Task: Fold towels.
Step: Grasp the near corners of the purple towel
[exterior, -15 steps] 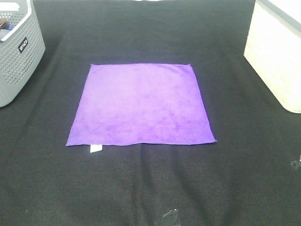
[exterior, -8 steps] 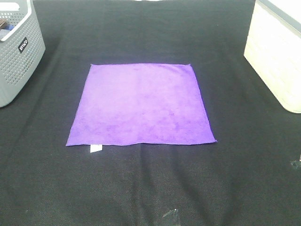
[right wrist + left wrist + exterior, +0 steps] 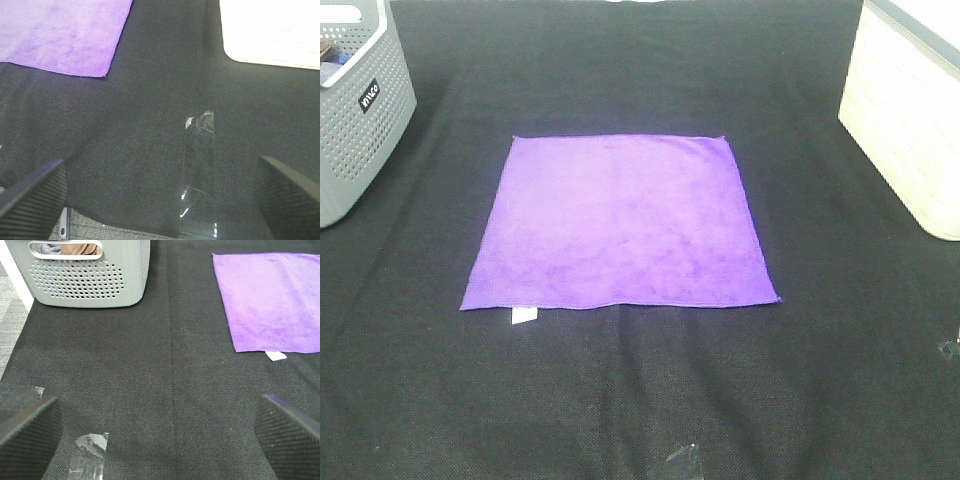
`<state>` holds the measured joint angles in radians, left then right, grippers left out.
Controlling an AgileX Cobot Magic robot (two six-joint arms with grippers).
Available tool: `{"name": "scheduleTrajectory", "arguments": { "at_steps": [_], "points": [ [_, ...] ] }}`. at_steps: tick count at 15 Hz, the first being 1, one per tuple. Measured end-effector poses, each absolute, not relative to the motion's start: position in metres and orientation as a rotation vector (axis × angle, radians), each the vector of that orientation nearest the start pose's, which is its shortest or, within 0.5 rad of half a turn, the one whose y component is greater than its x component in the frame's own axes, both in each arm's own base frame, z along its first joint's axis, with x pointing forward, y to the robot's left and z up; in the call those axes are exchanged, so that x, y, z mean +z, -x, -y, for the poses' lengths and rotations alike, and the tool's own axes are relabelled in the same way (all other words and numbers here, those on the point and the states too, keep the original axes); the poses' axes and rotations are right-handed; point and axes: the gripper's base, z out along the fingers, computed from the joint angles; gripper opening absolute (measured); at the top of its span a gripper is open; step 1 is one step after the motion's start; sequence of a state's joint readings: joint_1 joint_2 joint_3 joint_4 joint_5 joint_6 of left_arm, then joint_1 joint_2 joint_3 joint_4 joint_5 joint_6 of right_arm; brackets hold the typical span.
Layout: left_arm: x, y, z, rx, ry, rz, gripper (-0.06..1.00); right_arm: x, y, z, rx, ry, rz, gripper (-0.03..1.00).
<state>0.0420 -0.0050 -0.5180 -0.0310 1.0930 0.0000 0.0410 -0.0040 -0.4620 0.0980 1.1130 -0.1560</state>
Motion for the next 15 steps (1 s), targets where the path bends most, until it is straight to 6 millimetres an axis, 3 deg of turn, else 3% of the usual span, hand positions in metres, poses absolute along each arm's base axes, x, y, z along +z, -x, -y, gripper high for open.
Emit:
{"name": "scheduleTrajectory", "arguments": {
  "at_steps": [12, 15],
  "points": [
    [0.280, 0.008, 0.003, -0.011, 0.041, -2.069, 0.99, 0.264, 0.004, -0.008, 0.053, 0.214, -2.120, 0.96],
    [0.300, -0.017, 0.001, -0.007, 0.047, -2.270, 0.99, 0.281, -0.019, -0.013, 0.133, 0.199, -2.263, 0.96]
  ]
}}
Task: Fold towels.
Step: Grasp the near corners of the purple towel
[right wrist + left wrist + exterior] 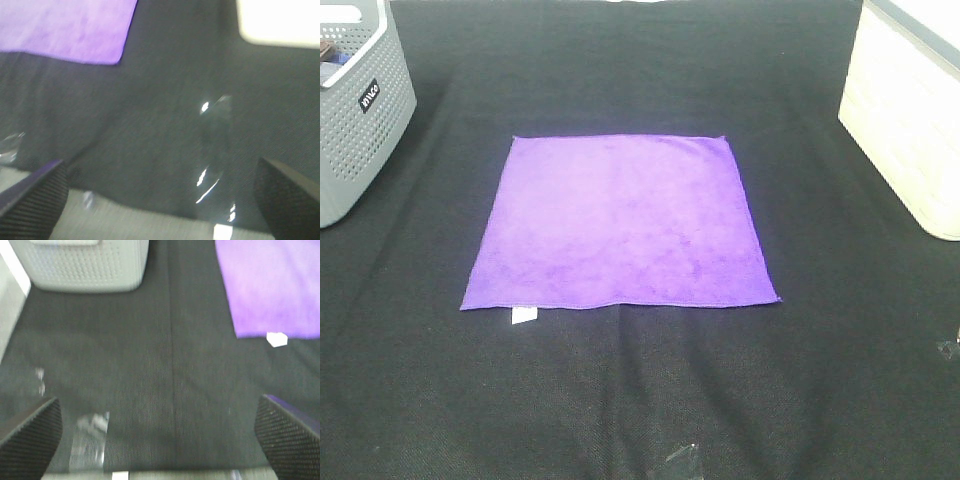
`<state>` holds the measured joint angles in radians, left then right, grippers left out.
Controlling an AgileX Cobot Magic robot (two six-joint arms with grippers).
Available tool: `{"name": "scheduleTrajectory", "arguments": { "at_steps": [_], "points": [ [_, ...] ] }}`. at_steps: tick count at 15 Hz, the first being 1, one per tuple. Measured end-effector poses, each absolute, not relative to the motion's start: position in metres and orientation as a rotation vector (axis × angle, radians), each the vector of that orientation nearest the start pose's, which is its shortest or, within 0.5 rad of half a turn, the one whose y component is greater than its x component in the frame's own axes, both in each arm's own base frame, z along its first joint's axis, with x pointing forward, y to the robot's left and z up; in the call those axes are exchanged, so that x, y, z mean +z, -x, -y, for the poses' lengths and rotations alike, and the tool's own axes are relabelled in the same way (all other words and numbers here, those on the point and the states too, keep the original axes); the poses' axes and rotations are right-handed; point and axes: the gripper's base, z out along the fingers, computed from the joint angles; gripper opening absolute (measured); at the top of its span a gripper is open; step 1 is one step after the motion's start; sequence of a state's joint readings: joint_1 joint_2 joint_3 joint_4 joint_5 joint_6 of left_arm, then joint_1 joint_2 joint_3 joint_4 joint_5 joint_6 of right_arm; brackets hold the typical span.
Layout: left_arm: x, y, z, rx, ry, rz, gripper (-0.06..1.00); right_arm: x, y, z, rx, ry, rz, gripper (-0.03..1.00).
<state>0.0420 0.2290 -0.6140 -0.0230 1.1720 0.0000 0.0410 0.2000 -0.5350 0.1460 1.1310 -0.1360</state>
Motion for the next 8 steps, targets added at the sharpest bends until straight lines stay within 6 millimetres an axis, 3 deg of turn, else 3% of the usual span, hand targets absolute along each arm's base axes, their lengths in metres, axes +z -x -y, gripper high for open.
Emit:
{"name": "scheduleTrajectory", "arguments": {
  "at_steps": [1, 3, 5, 6, 8],
  "points": [
    [0.300, -0.017, 0.001, -0.007, 0.047, -2.270, 0.99, 0.281, -0.019, -0.013, 0.133, 0.199, -2.263, 0.96],
    [0.312, -0.048, -0.001, 0.005, 0.051, -2.404, 0.99, 0.290, -0.050, -0.017, 0.188, 0.190, -2.392, 0.96],
    [0.315, -0.081, -0.003, 0.014, 0.026, -2.515, 0.99, 0.295, -0.096, -0.021, 0.243, 0.160, -2.507, 0.96],
    [0.315, -0.104, -0.004, 0.017, 0.012, -2.557, 0.99, 0.294, -0.115, -0.022, 0.254, 0.148, -2.548, 0.96],
    [0.312, -0.132, -0.005, 0.019, 0.004, -2.592, 0.99, 0.292, -0.146, -0.023, 0.263, 0.134, -2.618, 0.96]
  ]
}}
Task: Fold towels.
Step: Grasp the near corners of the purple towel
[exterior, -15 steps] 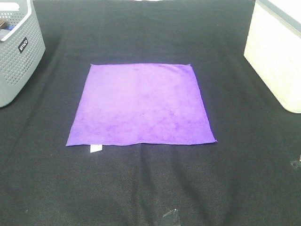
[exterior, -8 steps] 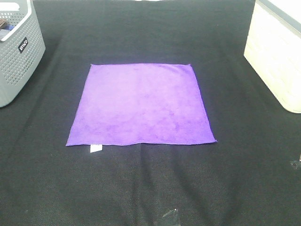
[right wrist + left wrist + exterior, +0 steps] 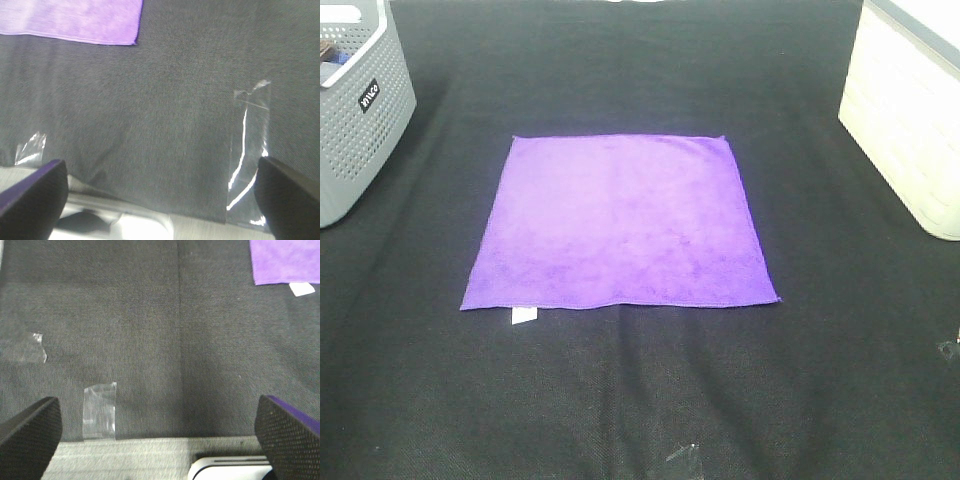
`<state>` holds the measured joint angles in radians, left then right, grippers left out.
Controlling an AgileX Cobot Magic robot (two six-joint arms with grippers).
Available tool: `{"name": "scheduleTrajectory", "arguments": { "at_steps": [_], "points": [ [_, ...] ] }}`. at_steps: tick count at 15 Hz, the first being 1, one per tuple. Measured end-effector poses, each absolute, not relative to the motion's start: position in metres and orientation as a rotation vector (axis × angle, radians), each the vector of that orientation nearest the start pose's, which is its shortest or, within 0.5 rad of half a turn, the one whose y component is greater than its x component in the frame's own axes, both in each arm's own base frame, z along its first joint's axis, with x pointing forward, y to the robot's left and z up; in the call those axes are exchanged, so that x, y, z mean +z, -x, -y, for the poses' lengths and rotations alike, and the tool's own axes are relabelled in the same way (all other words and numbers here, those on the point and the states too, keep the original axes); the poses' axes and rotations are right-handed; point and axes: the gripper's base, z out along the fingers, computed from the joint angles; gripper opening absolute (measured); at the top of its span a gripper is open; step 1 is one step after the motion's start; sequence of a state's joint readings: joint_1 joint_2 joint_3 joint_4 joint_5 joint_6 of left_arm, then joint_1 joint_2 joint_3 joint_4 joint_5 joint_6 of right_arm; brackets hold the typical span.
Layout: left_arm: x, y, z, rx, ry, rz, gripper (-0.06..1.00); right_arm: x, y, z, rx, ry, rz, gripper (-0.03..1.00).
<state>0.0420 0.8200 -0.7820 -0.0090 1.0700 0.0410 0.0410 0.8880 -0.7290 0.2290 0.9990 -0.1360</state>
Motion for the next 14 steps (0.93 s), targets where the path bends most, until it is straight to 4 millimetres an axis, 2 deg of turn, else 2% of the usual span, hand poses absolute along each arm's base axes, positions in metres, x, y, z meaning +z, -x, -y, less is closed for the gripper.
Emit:
{"name": "scheduleTrajectory", "arguments": {
  "at_steps": [4, 7, 9, 11, 14],
  "points": [
    [0.308, -0.184, -0.007, 0.017, 0.002, -2.628, 0.99, 0.283, -0.212, -0.028, 0.302, 0.111, -2.712, 0.96],
    [0.299, -0.219, -0.003, -0.054, -0.047, -2.686, 0.99, 0.282, -0.259, -0.041, 0.471, 0.140, -2.705, 0.96],
    [0.295, -0.244, 0.005, -0.187, -0.089, -2.700, 0.99, 0.284, -0.287, -0.049, 0.598, 0.159, -2.681, 0.96],
    [0.286, -0.269, 0.011, -0.309, -0.136, -2.723, 0.99, 0.273, -0.306, -0.047, 0.766, 0.133, -2.706, 0.96],
    [0.259, -0.297, 0.017, -0.449, -0.157, -2.790, 0.99, 0.254, -0.318, -0.032, 0.940, 0.113, -2.715, 0.96]
  ]
}}
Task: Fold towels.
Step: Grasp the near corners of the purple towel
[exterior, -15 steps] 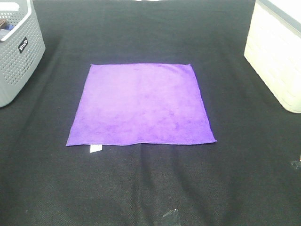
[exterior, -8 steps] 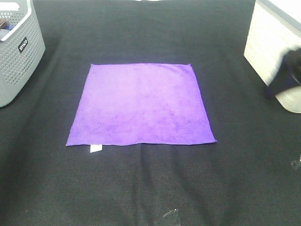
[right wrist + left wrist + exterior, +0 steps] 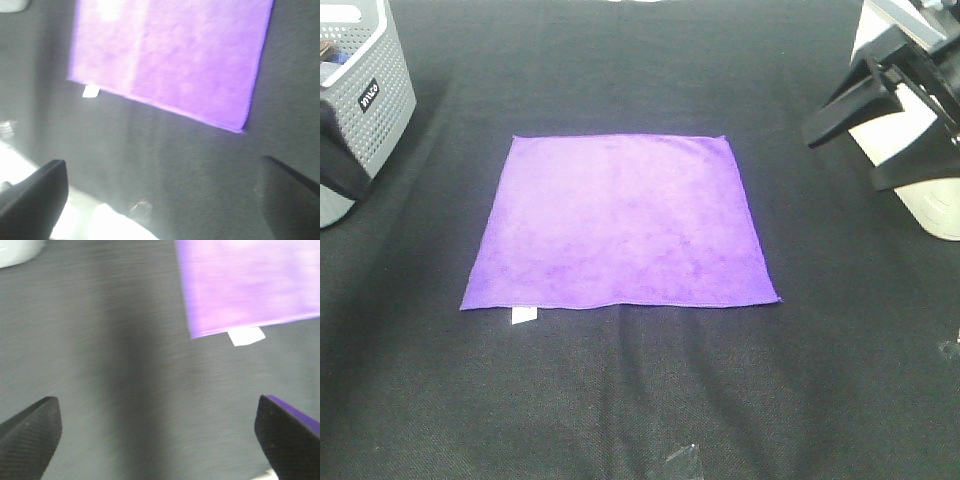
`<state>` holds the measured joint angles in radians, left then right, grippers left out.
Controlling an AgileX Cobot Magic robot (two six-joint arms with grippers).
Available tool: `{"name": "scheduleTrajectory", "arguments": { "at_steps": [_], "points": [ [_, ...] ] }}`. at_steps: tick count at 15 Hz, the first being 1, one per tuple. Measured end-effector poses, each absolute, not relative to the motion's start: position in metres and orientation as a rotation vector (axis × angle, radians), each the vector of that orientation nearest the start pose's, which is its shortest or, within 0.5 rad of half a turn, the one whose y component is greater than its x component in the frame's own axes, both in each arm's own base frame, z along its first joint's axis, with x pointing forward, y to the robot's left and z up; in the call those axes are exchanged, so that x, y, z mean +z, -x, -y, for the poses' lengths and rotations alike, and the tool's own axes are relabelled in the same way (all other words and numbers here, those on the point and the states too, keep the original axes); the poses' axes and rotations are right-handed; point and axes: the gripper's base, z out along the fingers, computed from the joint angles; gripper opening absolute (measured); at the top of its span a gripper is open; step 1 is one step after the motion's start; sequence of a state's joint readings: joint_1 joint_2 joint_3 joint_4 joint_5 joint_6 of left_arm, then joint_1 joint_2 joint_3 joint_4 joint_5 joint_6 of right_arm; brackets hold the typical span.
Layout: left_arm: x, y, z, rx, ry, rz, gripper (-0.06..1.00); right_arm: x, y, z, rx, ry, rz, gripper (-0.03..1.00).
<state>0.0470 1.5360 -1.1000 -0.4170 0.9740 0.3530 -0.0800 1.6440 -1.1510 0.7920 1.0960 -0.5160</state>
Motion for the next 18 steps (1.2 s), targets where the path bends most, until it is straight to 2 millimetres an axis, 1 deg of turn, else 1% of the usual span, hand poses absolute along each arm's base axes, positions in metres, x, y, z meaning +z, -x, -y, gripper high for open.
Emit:
{"name": "scheduleTrajectory", "arguments": {
  "at_steps": [1, 2, 3, 4, 6, 9, 13, 15, 18],
  "points": [
    [0.249, -0.303, 0.014, -0.487, -0.141, -2.819, 0.99, 0.250, -0.319, -0.031, 0.957, 0.121, -2.724, 0.96],
    [0.239, -0.308, 0.006, -0.522, -0.105, -2.834, 0.99, 0.247, -0.320, -0.031, 0.963, 0.121, -2.734, 0.96],
    [0.234, -0.311, -0.001, -0.567, -0.071, -2.826, 0.99, 0.245, -0.321, -0.031, 0.963, 0.129, -2.734, 0.96],
    [0.231, -0.314, -0.010, -0.586, -0.060, -2.811, 0.99, 0.245, -0.321, -0.031, 0.957, 0.143, -2.730, 0.96],
    [0.231, -0.315, -0.021, -0.572, -0.036, -2.783, 0.99, 0.245, -0.321, -0.031, 0.958, 0.148, -2.730, 0.96],
    [0.231, -0.316, -0.021, -0.573, -0.038, -2.772, 0.99, 0.246, -0.321, -0.032, 0.983, 0.142, -2.724, 0.96],
    [0.233, -0.322, -0.021, -0.574, 0.023, -2.711, 0.99, 0.248, -0.321, -0.034, 1.024, 0.125, -2.709, 0.96],
    [0.231, -0.324, -0.020, -0.613, 0.046, -2.711, 0.99, 0.245, -0.323, -0.034, 1.027, 0.115, -2.713, 0.96],
    [0.194, -0.332, -0.017, -0.754, 0.080, -2.818, 0.97, 0.210, -0.337, -0.032, 1.045, 0.056, -2.783, 0.96]
  ]
}}
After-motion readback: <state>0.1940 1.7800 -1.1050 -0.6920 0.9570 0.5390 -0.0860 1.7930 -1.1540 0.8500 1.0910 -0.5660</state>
